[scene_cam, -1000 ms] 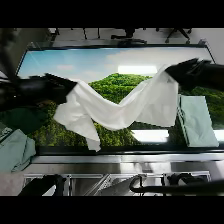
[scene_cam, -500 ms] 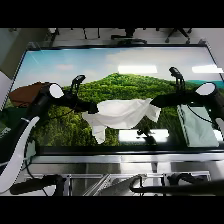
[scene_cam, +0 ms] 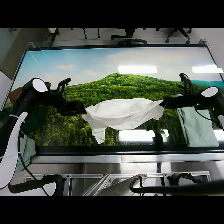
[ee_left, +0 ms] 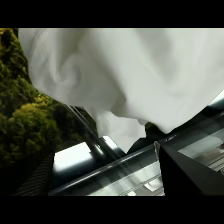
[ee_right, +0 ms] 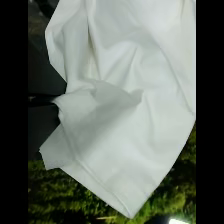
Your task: Fold the shirts.
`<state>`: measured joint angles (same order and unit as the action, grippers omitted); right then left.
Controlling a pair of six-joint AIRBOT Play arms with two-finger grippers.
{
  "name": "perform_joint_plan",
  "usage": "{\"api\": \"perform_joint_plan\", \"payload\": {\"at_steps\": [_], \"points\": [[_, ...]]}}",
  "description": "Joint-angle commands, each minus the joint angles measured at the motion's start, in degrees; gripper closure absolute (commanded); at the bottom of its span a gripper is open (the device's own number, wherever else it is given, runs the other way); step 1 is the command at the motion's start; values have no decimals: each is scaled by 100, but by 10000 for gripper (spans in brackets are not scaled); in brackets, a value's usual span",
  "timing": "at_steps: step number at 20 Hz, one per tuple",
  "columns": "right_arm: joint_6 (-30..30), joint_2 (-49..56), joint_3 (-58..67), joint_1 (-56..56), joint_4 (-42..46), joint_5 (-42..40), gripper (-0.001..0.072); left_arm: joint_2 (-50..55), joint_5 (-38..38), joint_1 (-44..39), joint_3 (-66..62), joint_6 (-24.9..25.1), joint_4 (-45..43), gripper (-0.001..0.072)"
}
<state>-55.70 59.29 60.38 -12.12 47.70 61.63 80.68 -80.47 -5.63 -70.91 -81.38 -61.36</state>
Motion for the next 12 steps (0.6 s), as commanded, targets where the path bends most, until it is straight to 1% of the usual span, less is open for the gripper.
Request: {"api": "perform_joint_plan", "payload": {"at_steps": [1, 3, 6, 9, 12], "points": [[2, 13, -2, -98, 11, 28, 690, -586, 693, -273, 1117, -79, 13, 67], [0, 13, -2, -98, 9, 28, 690, -745, 1445, -782, 1805, -116, 9, 67], [0, 13, -2, -98, 7, 31, 690, -619, 2382, -1484, 2337, -151, 9, 68], [-2, 13, -2, -98, 9, 39, 690, -192, 2669, -1786, 2343, -258, 57, 67], [0, 13, -2, -98, 9, 76, 690, 92, 2734, -1700, 2343, -262, 142, 69]]}}
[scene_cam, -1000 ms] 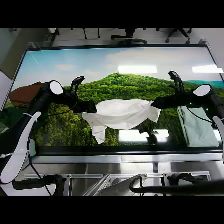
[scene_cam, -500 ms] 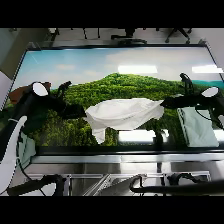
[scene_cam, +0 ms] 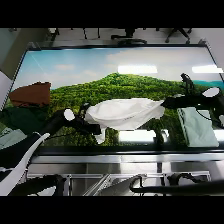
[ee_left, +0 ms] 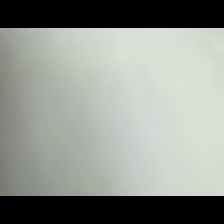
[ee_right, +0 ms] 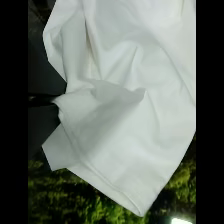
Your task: Fold the shirts.
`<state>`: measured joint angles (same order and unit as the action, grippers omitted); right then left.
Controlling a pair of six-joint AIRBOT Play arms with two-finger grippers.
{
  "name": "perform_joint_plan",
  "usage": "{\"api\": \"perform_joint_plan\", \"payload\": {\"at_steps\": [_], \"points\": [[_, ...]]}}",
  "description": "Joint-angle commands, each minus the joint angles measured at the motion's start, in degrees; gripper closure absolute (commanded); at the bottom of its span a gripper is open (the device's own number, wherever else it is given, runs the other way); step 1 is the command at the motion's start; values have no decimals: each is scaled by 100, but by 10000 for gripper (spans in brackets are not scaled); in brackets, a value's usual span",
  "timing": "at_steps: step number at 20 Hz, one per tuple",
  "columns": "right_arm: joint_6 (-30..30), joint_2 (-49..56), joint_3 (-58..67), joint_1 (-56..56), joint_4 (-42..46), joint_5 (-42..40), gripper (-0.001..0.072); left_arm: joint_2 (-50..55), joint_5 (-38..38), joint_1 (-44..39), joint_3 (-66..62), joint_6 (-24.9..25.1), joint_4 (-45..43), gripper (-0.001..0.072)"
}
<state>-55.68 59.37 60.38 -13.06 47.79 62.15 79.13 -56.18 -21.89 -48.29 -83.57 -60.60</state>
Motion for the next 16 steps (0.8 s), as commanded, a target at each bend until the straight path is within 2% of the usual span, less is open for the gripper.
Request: {"api": "perform_joint_plan", "payload": {"at_steps": [1, 2, 4, 5, 7, 9, 13, 16], "points": [[-2, 4, -2, -4, 0, 24, 690, 306, 361, 15, 81, -44, 68, 165], [-2, 4, -2, -4, 0, 24, 690, 345, 444, 125, 81, -44, 70, 347], [-2, 4, -2, -4, -9, 22, 690, 361, 562, 295, 79, -39, 72, 637], [-4, 4, -2, -4, -33, 24, 690, 321, 579, 380, 79, -26, 72, 686], [-76, -20, 2, -7, -48, 37, 691, 79, 555, 533, 79, -15, 66, 688], [-129, -157, 92, -111, -448, 302, 691, -549, 391, 833, 63, 111, 22, 688], [304, -730, 903, -909, -2439, 1104, 691, -2004, -892, 1812, -922, 122, -640, 688], [407, -1283, 1790, -1668, -3386, 1445, 691, -3023, -1246, 2638, -1961, 168, -885, 689]]}}
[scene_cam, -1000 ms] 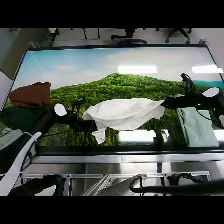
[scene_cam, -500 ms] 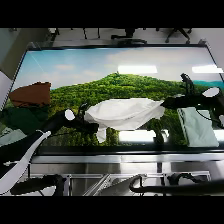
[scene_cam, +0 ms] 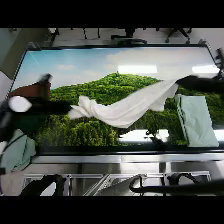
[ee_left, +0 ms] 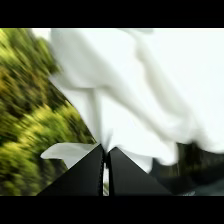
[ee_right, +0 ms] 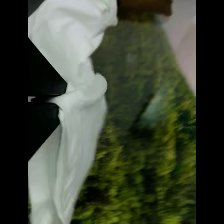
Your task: Fold the shirts.
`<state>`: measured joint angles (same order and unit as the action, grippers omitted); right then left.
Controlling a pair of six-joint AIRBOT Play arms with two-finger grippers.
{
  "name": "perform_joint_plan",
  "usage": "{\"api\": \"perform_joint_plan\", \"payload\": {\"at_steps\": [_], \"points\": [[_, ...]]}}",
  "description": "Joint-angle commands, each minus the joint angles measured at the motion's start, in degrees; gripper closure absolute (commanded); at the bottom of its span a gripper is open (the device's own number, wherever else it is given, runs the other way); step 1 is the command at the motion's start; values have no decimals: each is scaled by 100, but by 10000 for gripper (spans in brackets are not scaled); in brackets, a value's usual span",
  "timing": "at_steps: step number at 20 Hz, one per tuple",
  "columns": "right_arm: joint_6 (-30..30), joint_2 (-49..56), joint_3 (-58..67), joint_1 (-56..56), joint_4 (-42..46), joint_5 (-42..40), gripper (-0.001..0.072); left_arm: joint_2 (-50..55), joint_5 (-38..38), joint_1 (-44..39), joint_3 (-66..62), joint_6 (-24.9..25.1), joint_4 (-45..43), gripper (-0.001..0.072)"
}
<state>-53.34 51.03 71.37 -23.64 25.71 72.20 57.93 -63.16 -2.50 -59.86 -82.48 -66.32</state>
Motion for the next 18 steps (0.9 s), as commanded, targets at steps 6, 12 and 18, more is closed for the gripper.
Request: {"api": "perform_joint_plan", "payload": {"at_steps": [6, 12, 18], "points": [[170, -1228, 2026, -979, -1307, 271, 691, -2269, -557, 2175, -2262, 533, -321, 688], [153, -1390, 2809, -828, -949, 223, 691, -2500, -334, 2133, -2863, 601, -1241, 688], [254, -1329, 2660, -693, -380, 852, 690, -1803, -562, 1427, -3187, 595, -1473, 688]]}}
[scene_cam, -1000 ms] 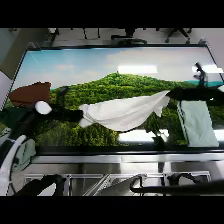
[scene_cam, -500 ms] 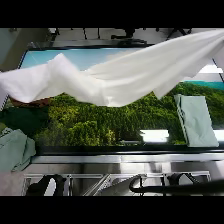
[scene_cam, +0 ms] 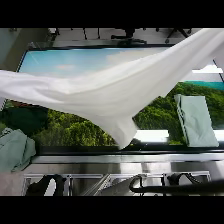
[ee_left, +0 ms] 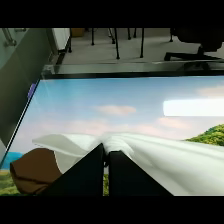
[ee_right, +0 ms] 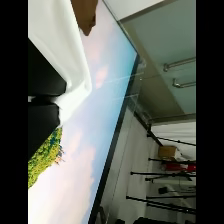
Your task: Fold the shirts.
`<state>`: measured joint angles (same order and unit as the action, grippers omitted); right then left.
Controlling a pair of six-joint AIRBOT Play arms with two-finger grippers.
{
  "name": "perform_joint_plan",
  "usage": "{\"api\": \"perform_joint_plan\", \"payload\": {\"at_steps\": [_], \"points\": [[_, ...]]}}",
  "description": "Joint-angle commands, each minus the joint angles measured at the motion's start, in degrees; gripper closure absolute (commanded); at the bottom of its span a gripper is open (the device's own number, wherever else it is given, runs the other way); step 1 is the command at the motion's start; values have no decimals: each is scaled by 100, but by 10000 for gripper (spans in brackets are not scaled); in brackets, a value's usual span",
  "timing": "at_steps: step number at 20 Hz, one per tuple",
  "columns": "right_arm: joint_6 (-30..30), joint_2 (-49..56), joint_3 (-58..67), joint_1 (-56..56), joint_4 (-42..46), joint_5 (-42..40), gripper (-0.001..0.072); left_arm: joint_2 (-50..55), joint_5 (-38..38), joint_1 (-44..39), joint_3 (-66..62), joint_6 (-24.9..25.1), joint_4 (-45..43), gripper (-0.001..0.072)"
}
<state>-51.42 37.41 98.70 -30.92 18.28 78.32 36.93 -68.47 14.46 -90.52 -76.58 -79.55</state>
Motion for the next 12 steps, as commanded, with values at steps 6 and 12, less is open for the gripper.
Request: {"api": "perform_joint_plan", "payload": {"at_steps": [6, 12], "points": [[693, 1051, -2109, 44, 358, -72, 689, 2450, 1126, -1224, 221, 2, -144, 688], [1266, 3191, -3292, 514, 356, -730, 689, 5906, 1478, -1871, -809, -531, -142, 688]]}}
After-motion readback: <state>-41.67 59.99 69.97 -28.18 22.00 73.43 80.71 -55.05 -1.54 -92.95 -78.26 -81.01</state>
